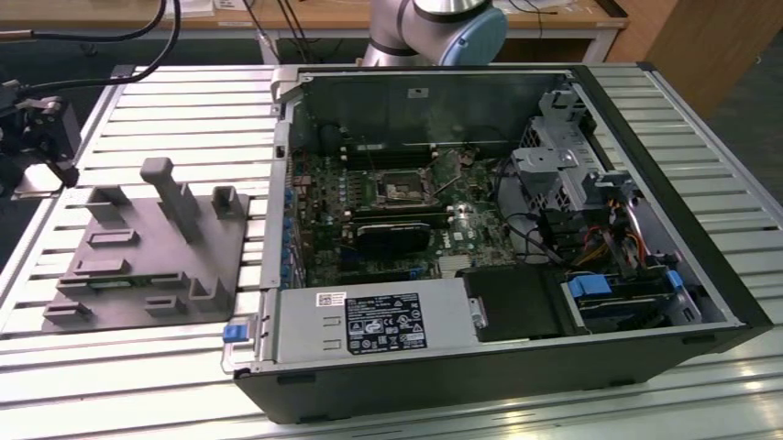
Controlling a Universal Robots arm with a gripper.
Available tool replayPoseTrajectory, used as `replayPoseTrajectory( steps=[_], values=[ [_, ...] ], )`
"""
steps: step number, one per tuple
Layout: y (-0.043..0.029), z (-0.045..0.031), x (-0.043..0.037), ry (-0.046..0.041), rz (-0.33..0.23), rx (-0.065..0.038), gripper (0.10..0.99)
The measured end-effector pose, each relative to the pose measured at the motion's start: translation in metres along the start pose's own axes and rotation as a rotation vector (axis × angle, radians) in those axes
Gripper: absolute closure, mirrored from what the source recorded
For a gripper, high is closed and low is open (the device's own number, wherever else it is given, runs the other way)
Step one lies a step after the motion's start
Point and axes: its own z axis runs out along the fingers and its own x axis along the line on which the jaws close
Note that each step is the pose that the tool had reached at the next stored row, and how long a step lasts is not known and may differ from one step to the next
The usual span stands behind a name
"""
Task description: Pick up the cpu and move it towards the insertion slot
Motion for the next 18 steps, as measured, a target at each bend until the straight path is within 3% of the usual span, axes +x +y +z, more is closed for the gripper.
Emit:
replayPoseTrajectory(
  steps=[18],
  values=[
    [0.0016,-0.0196,0.0000,0.0001,0.000,0.001,0.541]
  ],
)
